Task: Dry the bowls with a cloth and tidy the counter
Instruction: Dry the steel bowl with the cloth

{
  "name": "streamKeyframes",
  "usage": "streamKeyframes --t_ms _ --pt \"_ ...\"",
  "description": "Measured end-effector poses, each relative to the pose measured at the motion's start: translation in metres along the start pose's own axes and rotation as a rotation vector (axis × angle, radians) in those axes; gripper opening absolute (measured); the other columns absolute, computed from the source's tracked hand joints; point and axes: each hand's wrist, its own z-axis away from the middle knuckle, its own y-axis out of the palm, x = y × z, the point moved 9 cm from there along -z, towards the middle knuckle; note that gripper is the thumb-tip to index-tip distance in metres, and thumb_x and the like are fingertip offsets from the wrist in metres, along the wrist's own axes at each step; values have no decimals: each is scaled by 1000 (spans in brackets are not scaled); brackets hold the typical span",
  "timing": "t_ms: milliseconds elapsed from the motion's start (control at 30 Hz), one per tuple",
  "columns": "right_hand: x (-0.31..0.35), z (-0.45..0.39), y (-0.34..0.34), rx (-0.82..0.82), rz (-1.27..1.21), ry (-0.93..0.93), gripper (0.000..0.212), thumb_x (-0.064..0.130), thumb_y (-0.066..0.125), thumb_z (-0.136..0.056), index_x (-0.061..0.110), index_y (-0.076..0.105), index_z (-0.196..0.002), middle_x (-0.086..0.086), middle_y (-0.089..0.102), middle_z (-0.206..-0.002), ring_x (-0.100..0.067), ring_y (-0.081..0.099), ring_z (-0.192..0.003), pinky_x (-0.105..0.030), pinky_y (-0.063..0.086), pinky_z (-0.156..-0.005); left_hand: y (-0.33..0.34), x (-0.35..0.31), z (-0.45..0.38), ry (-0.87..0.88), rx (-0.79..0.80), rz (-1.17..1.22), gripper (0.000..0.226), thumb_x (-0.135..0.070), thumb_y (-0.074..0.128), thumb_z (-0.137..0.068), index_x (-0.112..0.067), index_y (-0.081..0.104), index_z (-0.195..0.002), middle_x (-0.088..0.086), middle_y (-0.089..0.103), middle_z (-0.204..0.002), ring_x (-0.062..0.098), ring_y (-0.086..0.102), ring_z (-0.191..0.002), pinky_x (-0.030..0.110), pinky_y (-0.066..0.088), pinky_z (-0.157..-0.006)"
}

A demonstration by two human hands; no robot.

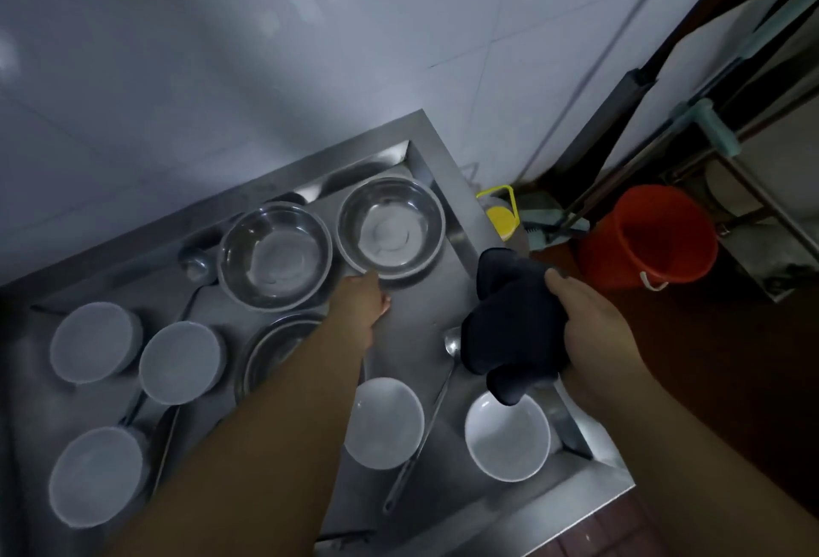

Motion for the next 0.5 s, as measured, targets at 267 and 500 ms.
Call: streamKeyframes --t_ms 267,500 --pt "14 11 -16 -123 -9 -86 31 26 48 -99 -1 55 -111 -4 40 -81 -16 41 -70 -24 26 -64 9 -8 10 -73 16 268 15 -19 63 -103 -7 67 -111 4 71 -96 10 69 -82 26 61 -93" --pt "23 38 17 137 -144 -48 38 29 43 -102 -6 48 -117 -12 29 -83 -21 37 -63 -32 27 -58 -5 -18 55 38 -13 356 12 -13 61 -102 -7 67 -111 9 72 -104 17 70 -91 22 62 -69"
